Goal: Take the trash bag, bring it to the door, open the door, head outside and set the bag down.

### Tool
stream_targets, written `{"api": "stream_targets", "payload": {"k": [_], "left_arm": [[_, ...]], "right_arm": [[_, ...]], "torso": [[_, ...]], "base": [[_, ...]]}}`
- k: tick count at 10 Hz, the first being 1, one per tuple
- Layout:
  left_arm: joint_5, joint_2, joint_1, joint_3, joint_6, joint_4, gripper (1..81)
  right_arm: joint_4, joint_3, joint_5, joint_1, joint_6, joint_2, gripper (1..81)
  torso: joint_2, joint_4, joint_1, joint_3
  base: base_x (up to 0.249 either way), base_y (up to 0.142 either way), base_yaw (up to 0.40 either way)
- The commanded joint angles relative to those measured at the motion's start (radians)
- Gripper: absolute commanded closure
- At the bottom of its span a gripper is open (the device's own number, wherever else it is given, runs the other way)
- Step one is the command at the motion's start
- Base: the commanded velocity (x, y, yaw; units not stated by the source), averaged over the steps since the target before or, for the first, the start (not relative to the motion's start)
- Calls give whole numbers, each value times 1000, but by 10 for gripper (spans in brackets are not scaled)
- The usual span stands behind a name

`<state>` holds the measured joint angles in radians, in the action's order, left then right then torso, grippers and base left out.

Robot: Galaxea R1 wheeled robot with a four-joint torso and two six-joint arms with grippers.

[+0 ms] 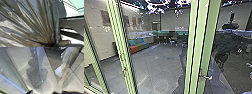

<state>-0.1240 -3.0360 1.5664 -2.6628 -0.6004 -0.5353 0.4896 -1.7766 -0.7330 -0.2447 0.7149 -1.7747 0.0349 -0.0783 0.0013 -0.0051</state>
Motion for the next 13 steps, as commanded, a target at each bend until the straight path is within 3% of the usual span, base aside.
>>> {"api": "stream_targets", "payload": {"k": [1, 7, 13], "left_arm": [[-77, -2, -48, 7, -2, -8, 811], [-91, -3, -48, -5, 1, -12, 811], [-91, -3, -47, -5, 2, -12, 811]], "right_arm": [[161, -151, 69, 182, -132, -13, 10], [153, -256, 64, 267, -253, -73, 10], [165, -273, 64, 267, -279, -68, 10]], "torso": [[0, 0, 0, 0], [0, 0, -1, 0], [1, -1, -1, 1]], "base": [[0, 0, 0], [0, 0, 0], [0, 0, 0]]}}
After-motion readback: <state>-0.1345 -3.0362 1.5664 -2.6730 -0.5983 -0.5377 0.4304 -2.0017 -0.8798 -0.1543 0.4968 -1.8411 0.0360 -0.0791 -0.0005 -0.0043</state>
